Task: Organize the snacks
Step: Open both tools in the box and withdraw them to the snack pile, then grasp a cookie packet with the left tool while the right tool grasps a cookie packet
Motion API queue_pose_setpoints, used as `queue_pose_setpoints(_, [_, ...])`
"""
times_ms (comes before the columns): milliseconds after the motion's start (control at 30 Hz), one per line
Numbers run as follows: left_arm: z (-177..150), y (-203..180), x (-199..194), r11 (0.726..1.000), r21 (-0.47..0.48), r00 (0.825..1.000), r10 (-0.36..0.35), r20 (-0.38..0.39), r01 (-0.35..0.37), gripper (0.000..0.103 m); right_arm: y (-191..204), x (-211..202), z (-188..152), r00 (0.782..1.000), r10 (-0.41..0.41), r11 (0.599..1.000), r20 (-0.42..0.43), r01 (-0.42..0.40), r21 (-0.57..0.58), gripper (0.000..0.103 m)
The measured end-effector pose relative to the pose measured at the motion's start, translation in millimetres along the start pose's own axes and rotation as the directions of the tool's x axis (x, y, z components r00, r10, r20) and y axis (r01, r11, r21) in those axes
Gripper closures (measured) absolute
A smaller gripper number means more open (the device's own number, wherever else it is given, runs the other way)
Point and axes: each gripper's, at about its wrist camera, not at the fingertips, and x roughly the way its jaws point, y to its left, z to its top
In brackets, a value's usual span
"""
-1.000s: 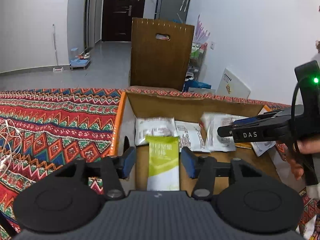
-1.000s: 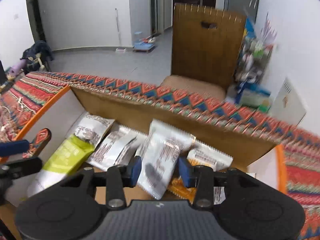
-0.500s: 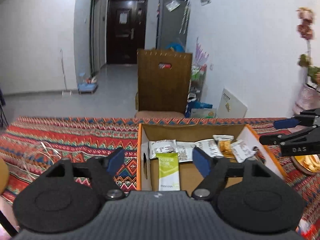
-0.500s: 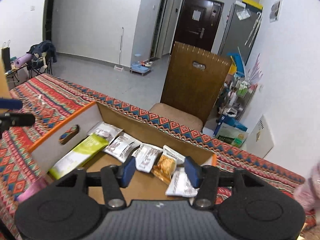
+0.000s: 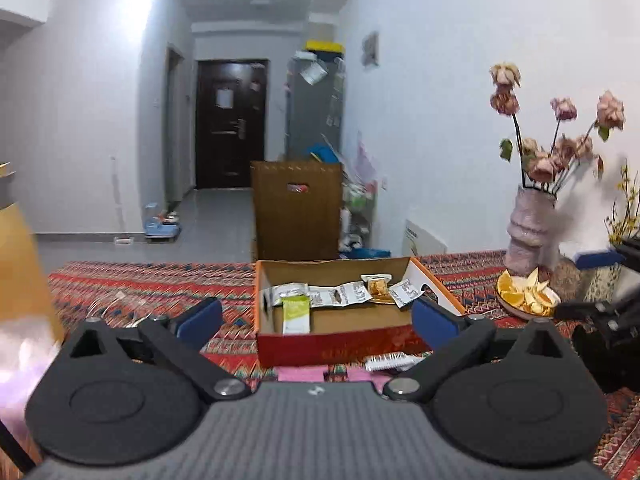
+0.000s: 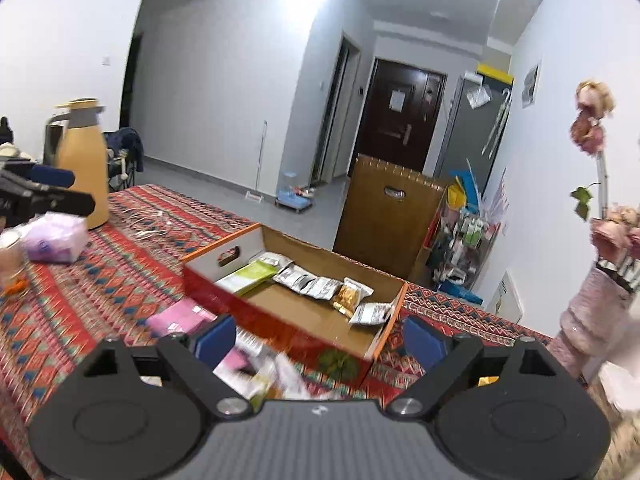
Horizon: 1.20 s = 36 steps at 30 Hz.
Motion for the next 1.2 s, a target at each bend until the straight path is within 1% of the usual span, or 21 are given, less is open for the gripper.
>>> queue_pose_setpoints(67, [-17.7, -7.3, -26.3, 1.000, -0.011, 0.999, 0.014, 0.038, -0.013, 0.000, 9.6, -24.9, -18.6, 0.999, -0.022, 1.000, 0.030, 0.022, -0.004, 0.001])
queue_pose_setpoints(100, [-27.2, -10.6, -37.8, 1.000, -0.017, 0.998, 0.027, 0.052, -0.026, 0.000, 14.6, -37.2, -28.7, 0.998, -0.036, 0.999, 0.044, 0.036, 0.002, 0.000])
queue_pose_setpoints(133, [-34.4, -12.5, -47.7, 0.999, -0.020, 0.997, 0.033, 0.063, -0.032, 0.000, 20.4, -47.6, -39.2, 0.997, -0.052, 0.999, 0.054, 0.052, 0.008, 0.000])
queue_pose_setpoints(233, [-60.9, -18.2, -75.0, 0.998, -0.043, 0.996, 0.042, 0.083, -0.038, 0.000, 37.3, -73.2, -71.6, 0.996, -0.067, 0.997, 0.056, 0.065, 0.039, 0.000])
queue_pose_setpoints(333, [-89.6, -24.4, -97.3, 0.999, -0.034, 0.991, 0.046, 0.123, -0.043, 0.000, 54.9, -90.3, -106.0, 0.997, -0.051, 0.995, 0.050, 0.047, 0.086, 0.000])
queue_pose_setpoints(400, [-109.7, -26.9, -108.0, 0.998, -0.046, 0.991, 0.048, 0.125, -0.043, 0.000, 63.5, -95.5, -128.9, 0.999, -0.036, 0.990, 0.028, 0.032, 0.135, 0.000])
queue_pose_setpoints(467, [-130.2, -28.2, -112.4, 0.997, -0.071, 0.995, 0.031, 0.091, -0.025, 0.000, 73.0, -94.4, -151.3, 0.999, -0.036, 0.981, 0.012, 0.033, 0.190, 0.000])
queue_pose_setpoints(567, [-156.0, -31.0, -107.1, 0.998, -0.066, 1.000, 0.001, -0.004, -0.001, 0.000, 85.2, -91.5, -183.4, 0.998, -0.056, 0.959, -0.021, 0.059, 0.276, 0.000])
queue_pose_setpoints(633, [-169.4, -32.5, -101.6, 0.999, -0.041, 0.997, 0.005, -0.073, -0.008, 0.000, 93.0, -89.4, -199.0, 0.998, -0.043, 0.957, -0.054, 0.057, 0.285, 0.000])
queue_pose_setpoints(667, [-173.4, -33.3, -100.0, 1.000, -0.028, 0.996, 0.008, -0.086, -0.010, 0.000, 96.6, -87.8, -204.7, 0.997, -0.036, 0.958, -0.072, 0.055, 0.280, 0.000])
queue_pose_setpoints(733, [-180.1, -32.2, -97.4, 1.000, -0.015, 0.994, 0.018, -0.110, -0.020, 0.000, 103.4, -86.2, -212.1, 0.996, -0.036, 0.964, -0.085, 0.057, 0.259, 0.000])
queue_pose_setpoints(833, [-179.5, -30.4, -90.5, 0.999, -0.037, 0.993, 0.022, -0.118, -0.027, 0.000, 103.5, -79.8, -213.2, 0.994, -0.042, 0.963, -0.105, 0.068, 0.259, 0.000])
queue_pose_setpoints(967, [-173.1, -29.8, -76.3, 0.999, -0.037, 0.992, 0.018, -0.128, -0.023, 0.000, 99.9, -74.2, -204.9, 0.995, -0.050, 0.962, -0.083, 0.071, 0.264, 0.000])
queue_pose_setpoints(1033, [-172.1, -29.5, -66.7, 0.999, -0.032, 0.990, 0.020, -0.138, -0.024, 0.000, 97.7, -71.5, -200.3, 0.997, -0.050, 0.961, -0.063, 0.065, 0.268, 0.000])
queue_pose_setpoints(1133, [-165.0, -31.3, -46.5, 0.999, -0.030, 0.990, 0.009, -0.142, -0.013, 0.000, 94.1, -61.0, -195.4, 0.997, -0.056, 0.959, -0.056, 0.069, 0.276, 0.000])
queue_pose_setpoints(1200, [-156.7, -33.6, -24.3, 1.000, -0.005, 0.989, 0.019, -0.148, -0.020, 0.000, 92.1, -50.8, -192.3, 0.997, -0.056, 0.959, -0.062, 0.071, 0.275, 0.001])
